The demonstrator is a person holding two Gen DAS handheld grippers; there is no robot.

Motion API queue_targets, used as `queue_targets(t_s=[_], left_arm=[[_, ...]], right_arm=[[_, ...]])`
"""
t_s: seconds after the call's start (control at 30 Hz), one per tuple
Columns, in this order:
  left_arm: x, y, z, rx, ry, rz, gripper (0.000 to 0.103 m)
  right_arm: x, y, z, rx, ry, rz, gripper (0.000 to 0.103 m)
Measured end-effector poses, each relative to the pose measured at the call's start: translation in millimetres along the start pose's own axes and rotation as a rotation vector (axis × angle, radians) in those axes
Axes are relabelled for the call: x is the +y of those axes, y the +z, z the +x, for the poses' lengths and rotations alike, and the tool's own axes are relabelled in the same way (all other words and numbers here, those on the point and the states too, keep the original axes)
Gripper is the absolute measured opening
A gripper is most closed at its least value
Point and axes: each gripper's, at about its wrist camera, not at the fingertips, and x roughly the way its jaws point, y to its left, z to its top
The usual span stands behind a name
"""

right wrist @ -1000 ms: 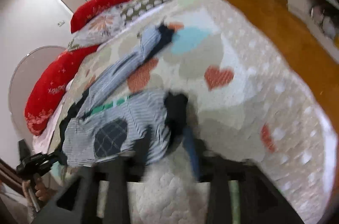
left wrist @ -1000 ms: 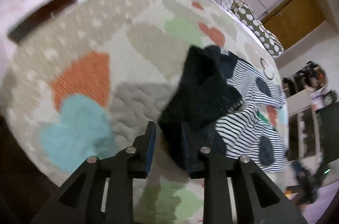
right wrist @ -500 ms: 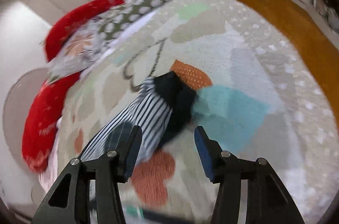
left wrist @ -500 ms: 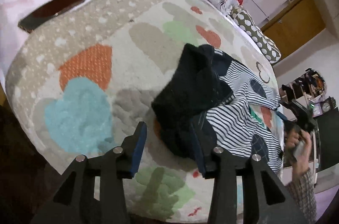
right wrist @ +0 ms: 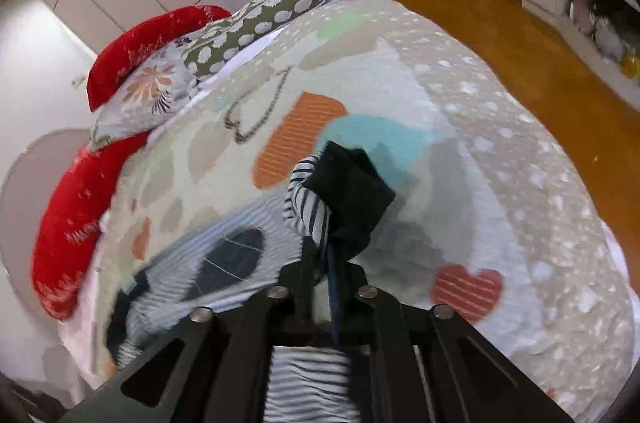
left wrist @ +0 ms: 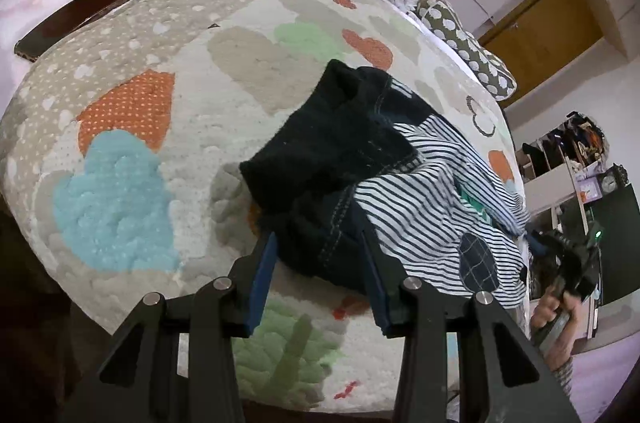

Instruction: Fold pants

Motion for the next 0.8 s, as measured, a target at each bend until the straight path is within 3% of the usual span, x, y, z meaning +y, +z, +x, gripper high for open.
queue_targets(t_s=[0.03,0.1,0.13,0.27,0.4,0.53,0.6,0.63,0.8], left_arm=[[-4.0,1.4,-3.7,-0.007,0.002,0.015,0.041],[-10.5,8.6,-7.0,-0.020,0.018,0.043,0.049],[-14.4,15.7,-7.2,-0.028,0.030,0.058,0.058],[-32.5,58.7,11.0,-0.034,0.055,0.126,0.065],[-51.0,102.5,58.8,-0.008,0.129,0.226,0.069],[-68.9,116.4,102.1,0.052,0.226,0.343,0.068],[-80.7,118.9,128.7,0.109,0.314,0.418,0.031],[-81.9,121.5,137.6,0.133,0.345,0.422,0.017],[-74.8,157.8,144.6,0.050,0.442,0.320,0.017]], right_arm=[[-6.7,-3.9,-0.2,0.012,-0.017,0.012,0.037],[-23.8,-12.4,-13.7,-0.013,0.020,0.078,0.045],[-28.3,-15.7,-20.8,-0.027,0.045,0.089,0.047],[-35.1,-29.1,-52.2,-0.076,0.040,0.045,0.049],[-38.7,-44.7,-73.3,-0.097,0.061,0.021,0.050],[-40.5,-60.0,-78.7,-0.083,0.046,-0.010,0.050],[-41.8,-68.2,-78.4,-0.072,0.029,-0.023,0.050],[-42.9,-70.8,-77.9,-0.067,0.027,-0.023,0.050],[-47.9,-82.1,-78.1,-0.061,-0.004,-0.032,0.050]])
